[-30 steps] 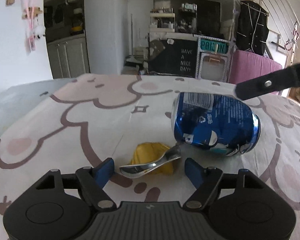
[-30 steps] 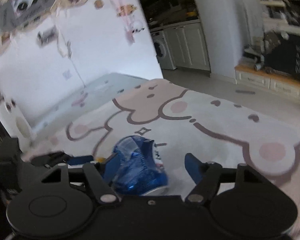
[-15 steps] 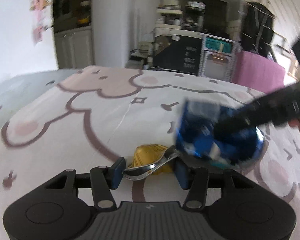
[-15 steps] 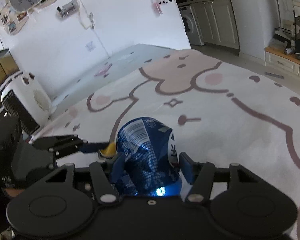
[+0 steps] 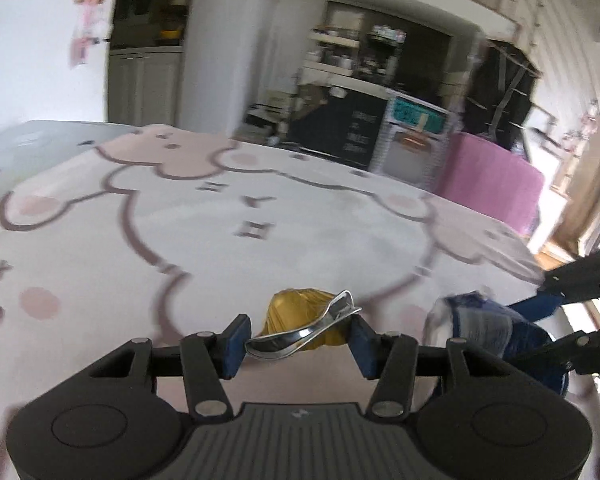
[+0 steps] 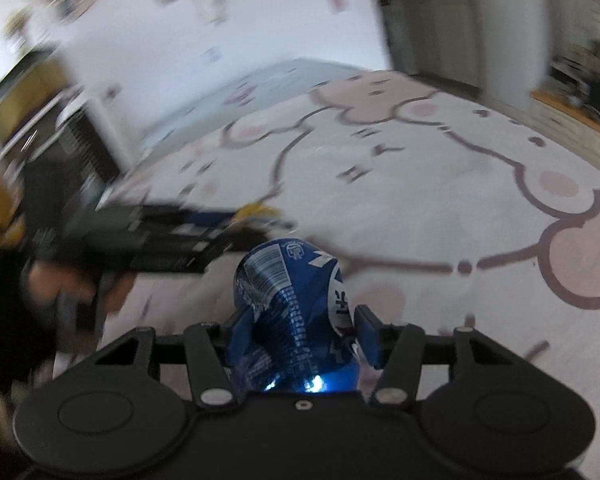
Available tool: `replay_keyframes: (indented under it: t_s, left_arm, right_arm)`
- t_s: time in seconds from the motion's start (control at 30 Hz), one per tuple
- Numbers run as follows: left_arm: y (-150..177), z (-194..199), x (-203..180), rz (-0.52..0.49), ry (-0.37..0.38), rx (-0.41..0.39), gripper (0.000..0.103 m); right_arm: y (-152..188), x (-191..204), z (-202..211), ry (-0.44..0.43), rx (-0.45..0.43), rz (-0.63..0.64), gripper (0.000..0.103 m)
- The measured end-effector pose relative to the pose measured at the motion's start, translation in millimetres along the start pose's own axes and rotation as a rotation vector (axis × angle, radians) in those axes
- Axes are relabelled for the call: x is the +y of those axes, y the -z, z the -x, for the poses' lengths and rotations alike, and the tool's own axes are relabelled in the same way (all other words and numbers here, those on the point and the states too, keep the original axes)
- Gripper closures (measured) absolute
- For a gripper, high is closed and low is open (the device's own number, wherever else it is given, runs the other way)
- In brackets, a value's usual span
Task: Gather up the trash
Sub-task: 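Grasp the yellow wrapper with the left gripper while the right grasps the blue can, then lift the blue can with the right gripper and adjust its grip while the left holds the wrapper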
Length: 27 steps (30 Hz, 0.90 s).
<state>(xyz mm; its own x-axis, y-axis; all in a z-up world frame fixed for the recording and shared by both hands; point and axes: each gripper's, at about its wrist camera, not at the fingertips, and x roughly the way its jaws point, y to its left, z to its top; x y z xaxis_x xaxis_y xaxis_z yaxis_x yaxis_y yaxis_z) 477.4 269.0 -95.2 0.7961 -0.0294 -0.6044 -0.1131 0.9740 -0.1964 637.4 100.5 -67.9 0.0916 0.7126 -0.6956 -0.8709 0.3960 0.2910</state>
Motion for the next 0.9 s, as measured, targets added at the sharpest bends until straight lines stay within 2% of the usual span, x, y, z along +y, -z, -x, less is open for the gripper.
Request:
replay_keyframes:
  t_s: [0.1, 0.17, 0.23, 0.37, 0.43, 0.57, 0.63, 0.7, 0.9]
  left_arm:
    - [10.1, 6.6, -19.1, -0.002, 0.071, 0.008, 0.049]
    - [16.9, 9.1, -31.4, -0.015, 0.105, 0.02, 0.049]
    - [23.3, 11.5, -41.3, -0.031, 0.109, 0.029, 0.05]
    - [33.0, 19.3, -45.1, -0.005, 0.123, 0.038, 0.05]
    - [38.0, 24.2, -49.4, -0.014, 0.125, 0.039, 0.05]
    - [49.8, 34.0, -58.9, -0.013, 0.142, 0.048, 0.05]
    - [54.2, 39.0, -63.4, -0.016, 0.146, 0.051, 0.05]
    - [57.4, 43.5, -67.3, -0.018, 0.152, 0.049, 0.05]
    - [66.1, 56.9, -72.0, -0.019, 0.16, 0.039, 0.05]
  right_arm:
    - [11.1, 3.4, 16.3, -0.023, 0.036, 0.058, 0.047]
    - [16.4, 3.7, 24.0, -0.008, 0.033, 0.062, 0.047]
    - [20.1, 4.1, 28.1, 0.006, 0.026, 0.06, 0.05]
    - [28.0, 4.6, 32.1, 0.026, 0.019, 0.053, 0.049]
    - [34.4, 5.8, 36.5, 0.071, -0.001, 0.043, 0.038]
    - [50.0, 8.6, 54.4, 0.109, -0.087, -0.041, 0.026]
    - [60.3, 14.9, 65.9, 0.179, -0.15, -0.097, 0.012]
    - [70.3, 22.8, 74.3, 0.247, -0.192, -0.156, 0.003]
    - [100.5, 50.7, 82.5, 0.399, -0.278, -0.332, 0.0]
